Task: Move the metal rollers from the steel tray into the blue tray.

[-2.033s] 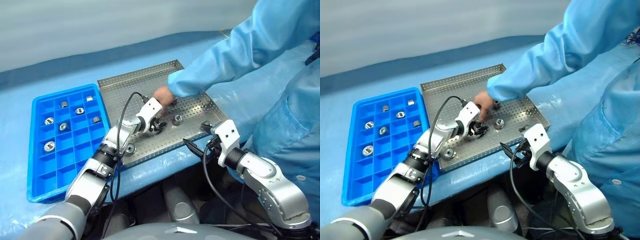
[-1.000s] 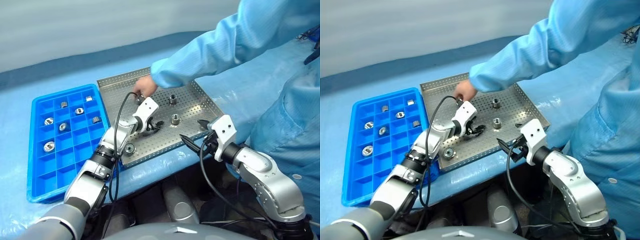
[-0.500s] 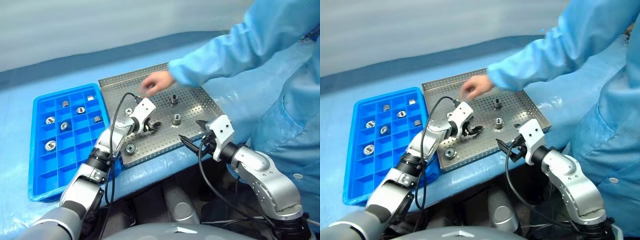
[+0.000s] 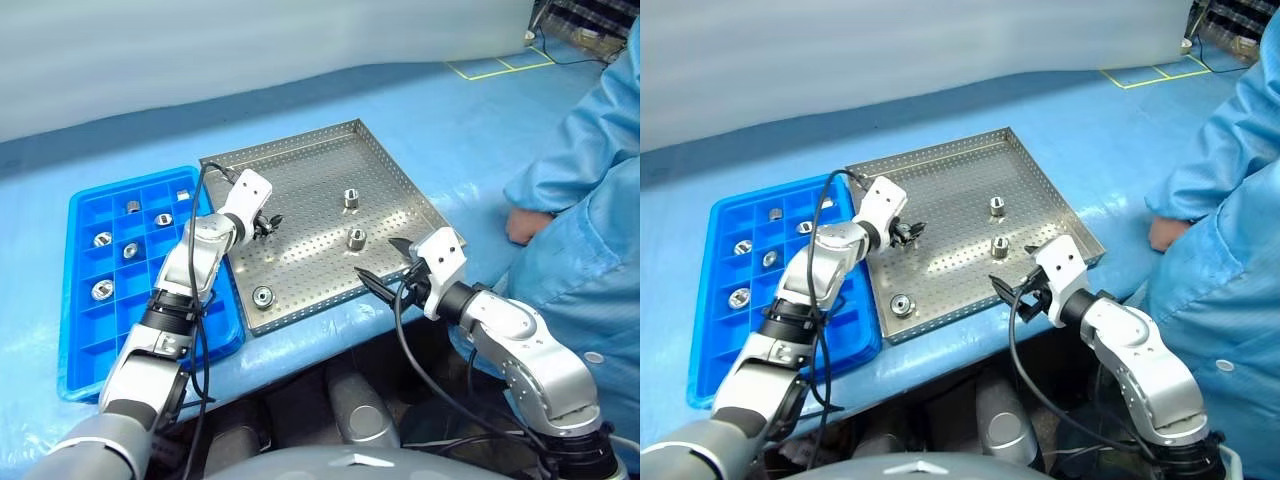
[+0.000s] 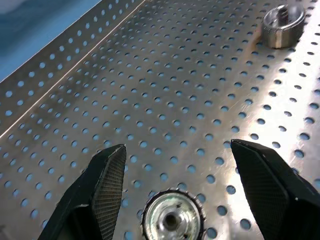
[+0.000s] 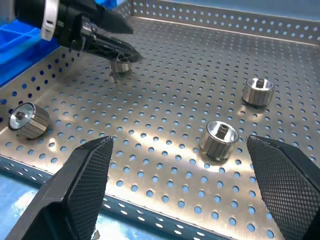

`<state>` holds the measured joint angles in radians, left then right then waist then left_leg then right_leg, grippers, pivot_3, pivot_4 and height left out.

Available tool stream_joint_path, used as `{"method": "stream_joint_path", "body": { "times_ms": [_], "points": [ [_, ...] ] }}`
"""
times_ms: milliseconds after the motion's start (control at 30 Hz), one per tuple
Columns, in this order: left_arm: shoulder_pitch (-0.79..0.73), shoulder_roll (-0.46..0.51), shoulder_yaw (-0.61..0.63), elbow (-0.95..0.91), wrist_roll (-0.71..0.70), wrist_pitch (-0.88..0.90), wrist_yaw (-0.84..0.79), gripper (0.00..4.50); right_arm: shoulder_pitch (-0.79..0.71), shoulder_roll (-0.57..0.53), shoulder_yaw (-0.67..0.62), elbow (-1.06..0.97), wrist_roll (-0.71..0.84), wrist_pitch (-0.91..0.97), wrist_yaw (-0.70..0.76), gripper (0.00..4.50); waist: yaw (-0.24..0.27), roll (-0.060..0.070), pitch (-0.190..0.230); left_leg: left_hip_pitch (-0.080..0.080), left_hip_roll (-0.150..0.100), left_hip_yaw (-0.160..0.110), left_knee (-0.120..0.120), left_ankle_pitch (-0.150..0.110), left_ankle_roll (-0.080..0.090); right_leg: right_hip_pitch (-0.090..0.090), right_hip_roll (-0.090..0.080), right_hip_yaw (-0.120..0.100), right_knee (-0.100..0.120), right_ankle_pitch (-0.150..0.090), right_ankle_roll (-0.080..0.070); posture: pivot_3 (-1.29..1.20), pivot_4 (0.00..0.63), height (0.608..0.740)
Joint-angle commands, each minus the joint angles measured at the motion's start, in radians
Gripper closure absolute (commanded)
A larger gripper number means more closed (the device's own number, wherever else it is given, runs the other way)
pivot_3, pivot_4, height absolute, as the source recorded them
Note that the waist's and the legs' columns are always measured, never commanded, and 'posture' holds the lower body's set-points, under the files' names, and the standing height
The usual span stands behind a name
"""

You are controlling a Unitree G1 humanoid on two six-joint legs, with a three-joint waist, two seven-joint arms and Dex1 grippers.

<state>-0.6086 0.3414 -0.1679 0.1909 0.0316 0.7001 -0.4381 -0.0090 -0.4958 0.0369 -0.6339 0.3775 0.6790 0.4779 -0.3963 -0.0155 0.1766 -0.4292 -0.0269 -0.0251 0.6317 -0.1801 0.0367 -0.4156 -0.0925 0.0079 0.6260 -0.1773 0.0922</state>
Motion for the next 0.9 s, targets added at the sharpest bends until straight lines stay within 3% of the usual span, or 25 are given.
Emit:
{"method": "stream_joint_path", "body": {
  "times_ms": [33, 367, 467, 600, 900],
  "points": [
    [-0.001, 0.022, -0.022, -0.050, 0.021, 0.045, -0.014, 0.89, -0.017, 0.022, 0.004, -0.043, 0.060, -0.042, 0.048, 0.00, 0.003, 0.000, 0.000, 0.000, 0.000, 0.000, 0.000, 0.000, 0.000, 0.000, 0.000, 0.000, 0.000, 0.000, 0.000, -0.40, 0.150, 0.740],
    [-0.012, 0.026, -0.058, 0.036, 0.047, 0.079, -0.015, 0.89, -0.030, 0.049, 0.052, -0.027, 0.047, -0.062, 0.036, 0.00, 0.005, 0.000, 0.000, 0.000, 0.000, 0.000, 0.000, 0.000, 0.000, 0.000, 0.000, 0.000, 0.000, 0.000, 0.000, -0.39, 0.150, 0.740],
    [-0.020, 0.007, -0.046, 0.072, 0.040, 0.086, -0.006, 1.49, -0.030, 0.050, 0.053, -0.026, 0.044, -0.065, 0.031, 0.00, 0.005, 0.000, 0.000, 0.001, 0.000, 0.000, 0.000, 0.000, 0.000, 0.000, 0.000, 0.000, 0.000, 0.000, 0.000, -0.39, 0.150, 0.740],
    [-0.027, 0.002, -0.048, 0.068, 0.037, 0.090, -0.012, 2.74, -0.032, 0.052, 0.052, -0.028, 0.041, -0.063, 0.022, 0.00, 0.005, 0.000, 0.000, 0.001, 0.000, 0.000, 0.000, 0.000, 0.000, 0.001, 0.000, 0.001, 0.000, 0.000, 0.000, -0.40, 0.150, 0.740],
    [-0.029, -0.009, -0.014, 0.070, 0.024, 0.069, 0.008, 2.75, -0.039, 0.054, 0.064, -0.020, 0.037, -0.062, 0.015, 0.00, 0.007, 0.000, 0.000, 0.001, 0.000, 0.000, 0.000, 0.000, -0.001, 0.000, 0.000, 0.001, 0.000, 0.000, 0.000, -0.40, 0.150, 0.740]
  ]
}}
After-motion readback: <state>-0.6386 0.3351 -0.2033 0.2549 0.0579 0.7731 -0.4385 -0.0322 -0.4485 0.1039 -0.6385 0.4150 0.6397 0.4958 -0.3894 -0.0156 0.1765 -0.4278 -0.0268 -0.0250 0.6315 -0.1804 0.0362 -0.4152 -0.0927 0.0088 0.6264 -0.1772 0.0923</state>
